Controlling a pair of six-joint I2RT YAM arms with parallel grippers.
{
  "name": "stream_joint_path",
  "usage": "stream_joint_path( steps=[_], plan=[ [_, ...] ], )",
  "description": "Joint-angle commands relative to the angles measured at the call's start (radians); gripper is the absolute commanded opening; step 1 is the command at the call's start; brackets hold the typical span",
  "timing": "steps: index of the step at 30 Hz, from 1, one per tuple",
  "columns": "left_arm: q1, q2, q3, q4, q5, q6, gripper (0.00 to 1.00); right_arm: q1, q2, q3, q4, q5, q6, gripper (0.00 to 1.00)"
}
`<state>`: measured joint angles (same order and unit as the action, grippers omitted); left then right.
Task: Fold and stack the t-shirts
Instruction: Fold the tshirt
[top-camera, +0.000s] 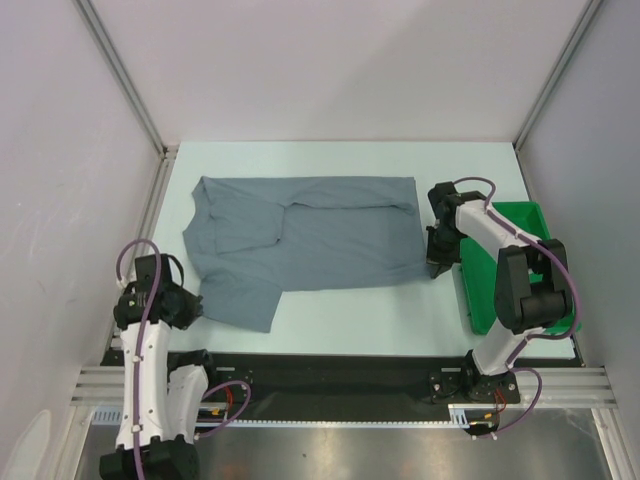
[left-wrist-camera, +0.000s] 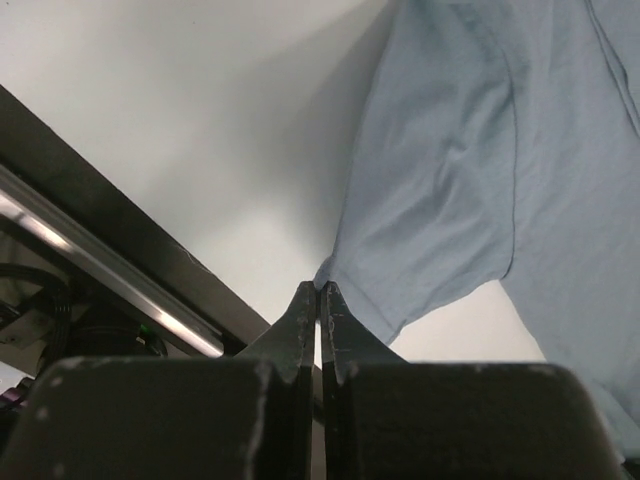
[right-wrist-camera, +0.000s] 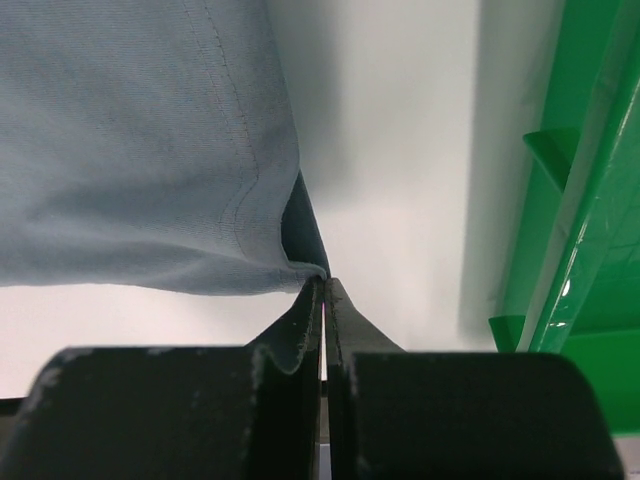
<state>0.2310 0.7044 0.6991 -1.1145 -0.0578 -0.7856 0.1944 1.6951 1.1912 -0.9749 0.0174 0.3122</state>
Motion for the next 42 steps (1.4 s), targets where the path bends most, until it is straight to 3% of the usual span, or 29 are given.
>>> stream_joint_path(
  steps=[1, 10, 30, 36, 42],
  plan=[
    [0.002, -0.033, 0.057, -0.053, -0.001, -0.024, 0.00, 0.000, 0.015, 0.005, -0.013, 0.000, -0.013, 0.00],
    [0.002, -0.019, 0.016, -0.081, 0.050, -0.035, 0.00, 0.000, 0.015, 0.013, -0.011, -0.005, -0.018, 0.00],
    [0.004, -0.036, 0.077, -0.160, 0.095, -0.043, 0.00, 0.000, 0.046, 0.037, -0.013, -0.036, -0.024, 0.00],
    [0.002, 0.038, 0.204, 0.002, 0.061, 0.095, 0.00, 0.000, 0.047, 0.065, -0.019, -0.028, -0.021, 0.00],
    [-0.007, 0.162, 0.220, 0.217, 0.173, 0.108, 0.00, -0.016, 0.095, 0.168, -0.045, -0.019, -0.009, 0.00]
  ],
)
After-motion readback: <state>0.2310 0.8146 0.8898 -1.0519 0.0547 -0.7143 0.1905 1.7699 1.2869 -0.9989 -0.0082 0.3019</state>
